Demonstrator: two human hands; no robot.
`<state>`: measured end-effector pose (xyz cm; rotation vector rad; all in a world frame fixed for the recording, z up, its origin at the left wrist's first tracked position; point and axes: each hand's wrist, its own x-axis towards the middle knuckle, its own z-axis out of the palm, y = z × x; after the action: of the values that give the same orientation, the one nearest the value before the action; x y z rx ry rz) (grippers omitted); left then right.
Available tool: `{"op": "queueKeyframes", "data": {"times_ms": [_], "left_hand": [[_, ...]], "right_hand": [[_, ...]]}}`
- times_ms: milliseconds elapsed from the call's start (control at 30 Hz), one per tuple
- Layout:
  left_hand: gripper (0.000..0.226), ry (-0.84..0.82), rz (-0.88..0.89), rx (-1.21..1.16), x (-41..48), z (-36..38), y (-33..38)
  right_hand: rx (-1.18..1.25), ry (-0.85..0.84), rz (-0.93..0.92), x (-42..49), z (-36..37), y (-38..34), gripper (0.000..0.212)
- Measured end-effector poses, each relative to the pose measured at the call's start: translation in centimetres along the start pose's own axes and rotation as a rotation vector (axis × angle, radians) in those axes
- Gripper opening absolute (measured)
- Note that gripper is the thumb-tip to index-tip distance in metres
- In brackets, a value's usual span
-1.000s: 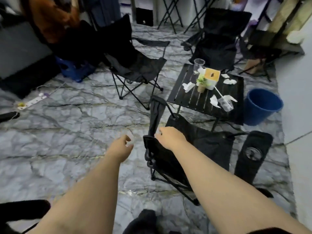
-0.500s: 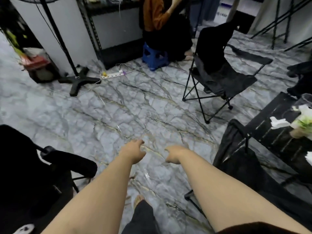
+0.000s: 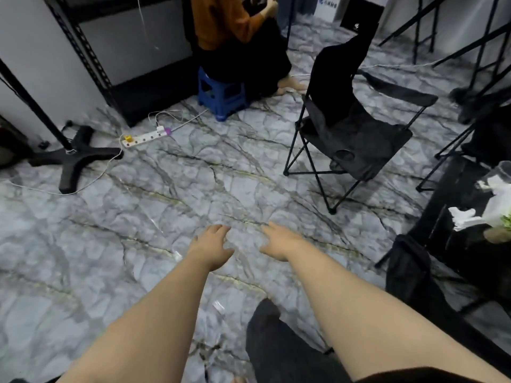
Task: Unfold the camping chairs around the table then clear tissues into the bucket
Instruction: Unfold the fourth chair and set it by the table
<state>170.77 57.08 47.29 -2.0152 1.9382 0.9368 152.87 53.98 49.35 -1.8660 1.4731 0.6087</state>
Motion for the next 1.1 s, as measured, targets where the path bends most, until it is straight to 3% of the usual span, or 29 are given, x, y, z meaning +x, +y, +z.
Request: {"op": "queueKeyframes", "data": {"times_ms": [433,867,1100], "left_hand": [[0.063,0.119,0.062,-0.005,29.4,-21.9,3.2],[0.062,0.001,0.218,0.133,56.7,-41.9,4.1],[0.062,-0.104,0.358,0.319,69.4,-48.7,12.0]], "right_hand": [[-0.020,0.128,0.038,23.7,-27.5,3.1,0.064],[0.177,0.153,0.125,42.3,-49.1,3.3,0.061],[0.336,0.184,0.295,49.0,-58.0,9.6,0.064]]}}
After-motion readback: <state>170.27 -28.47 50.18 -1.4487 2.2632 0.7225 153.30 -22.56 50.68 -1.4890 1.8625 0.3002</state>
